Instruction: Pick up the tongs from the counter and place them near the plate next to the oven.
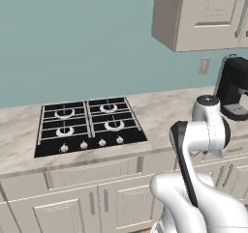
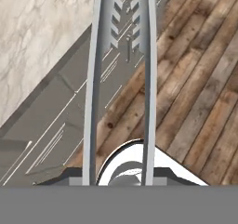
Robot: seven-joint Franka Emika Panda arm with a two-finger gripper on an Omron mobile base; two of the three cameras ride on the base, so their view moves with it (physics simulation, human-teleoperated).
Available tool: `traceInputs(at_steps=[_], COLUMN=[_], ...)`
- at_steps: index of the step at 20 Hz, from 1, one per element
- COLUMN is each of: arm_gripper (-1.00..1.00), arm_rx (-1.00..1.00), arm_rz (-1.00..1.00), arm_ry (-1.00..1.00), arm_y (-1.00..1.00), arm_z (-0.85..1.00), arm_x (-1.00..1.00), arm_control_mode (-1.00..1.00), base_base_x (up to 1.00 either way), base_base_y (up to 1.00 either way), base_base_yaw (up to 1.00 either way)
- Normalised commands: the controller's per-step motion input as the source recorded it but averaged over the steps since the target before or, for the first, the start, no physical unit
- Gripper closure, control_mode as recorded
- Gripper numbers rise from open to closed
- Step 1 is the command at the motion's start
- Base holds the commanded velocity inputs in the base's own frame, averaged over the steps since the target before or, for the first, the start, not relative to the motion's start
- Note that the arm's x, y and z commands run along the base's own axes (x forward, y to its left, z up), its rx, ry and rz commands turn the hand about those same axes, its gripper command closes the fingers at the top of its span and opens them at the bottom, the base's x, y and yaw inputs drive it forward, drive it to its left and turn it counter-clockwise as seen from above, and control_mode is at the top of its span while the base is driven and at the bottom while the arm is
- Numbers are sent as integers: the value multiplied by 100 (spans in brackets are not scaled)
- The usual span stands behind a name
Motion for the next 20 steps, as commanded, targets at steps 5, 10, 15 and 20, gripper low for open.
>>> traceInputs(at_steps=[5, 10, 15, 20], arm_gripper=[100, 100, 100, 100], arm_rx=[0, 0, 0, 0], arm_rz=[0, 0, 0, 0], arm_ry=[0, 0, 0, 0], arm_y=[0, 0, 0, 0], arm_z=[0, 0, 0, 0], arm_x=[0, 0, 0, 0], arm_control_mode=[100, 100, 100, 100], base_base_x=[24, 26, 36, 49], base_base_y=[-66, -47, -40, -40], base_base_yaw=[-36, -53, -50, -43])
